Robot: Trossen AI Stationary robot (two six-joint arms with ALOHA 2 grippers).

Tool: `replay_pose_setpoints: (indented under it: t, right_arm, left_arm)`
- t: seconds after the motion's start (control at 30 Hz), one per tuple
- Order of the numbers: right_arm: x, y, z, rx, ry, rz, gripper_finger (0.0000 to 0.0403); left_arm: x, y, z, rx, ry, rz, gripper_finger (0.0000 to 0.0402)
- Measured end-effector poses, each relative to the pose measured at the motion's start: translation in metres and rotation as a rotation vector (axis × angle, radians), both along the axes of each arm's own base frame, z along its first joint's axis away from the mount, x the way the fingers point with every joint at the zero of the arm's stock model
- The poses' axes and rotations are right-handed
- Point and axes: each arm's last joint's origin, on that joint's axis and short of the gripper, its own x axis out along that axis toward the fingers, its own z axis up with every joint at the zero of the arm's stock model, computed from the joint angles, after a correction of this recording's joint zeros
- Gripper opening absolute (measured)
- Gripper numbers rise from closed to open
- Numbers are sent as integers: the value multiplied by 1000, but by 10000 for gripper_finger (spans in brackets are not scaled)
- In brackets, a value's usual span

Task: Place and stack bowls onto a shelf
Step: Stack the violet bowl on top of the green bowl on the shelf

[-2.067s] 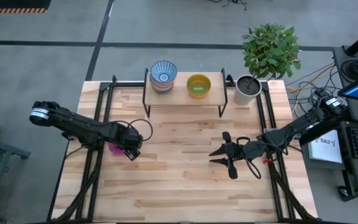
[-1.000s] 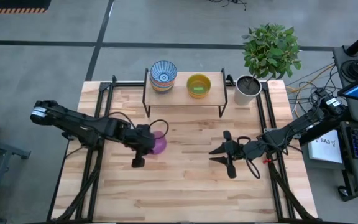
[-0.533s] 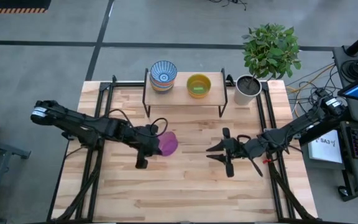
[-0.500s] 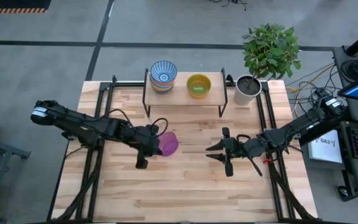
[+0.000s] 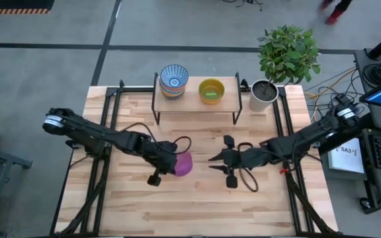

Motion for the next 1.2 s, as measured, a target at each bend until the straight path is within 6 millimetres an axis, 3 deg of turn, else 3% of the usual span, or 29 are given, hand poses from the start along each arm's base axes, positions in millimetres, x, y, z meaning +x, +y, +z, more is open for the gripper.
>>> replay_pose_setpoints:
  t: [0.13,0.37,0.73,1.07,1.2]
  right_arm:
    - [16,2,2,14,99,29,144]
    - [51,2,-5,-124,236,61,196]
    - [96,-18,-14,-132,311,234,201]
    - [111,-32,-34,-98,350,305,199]
    - [114,-31,-40,-111,358,327,175]
  left_arm:
    - [3,-1,-1,-21,-15,-17,0]
    - [4,-2,0,-27,-45,-31,0]
    - [4,-3,1,-42,-49,-46,0]
    - [5,-3,2,-30,-71,-76,0]
    - [5,-4,2,-24,-84,-84,0]
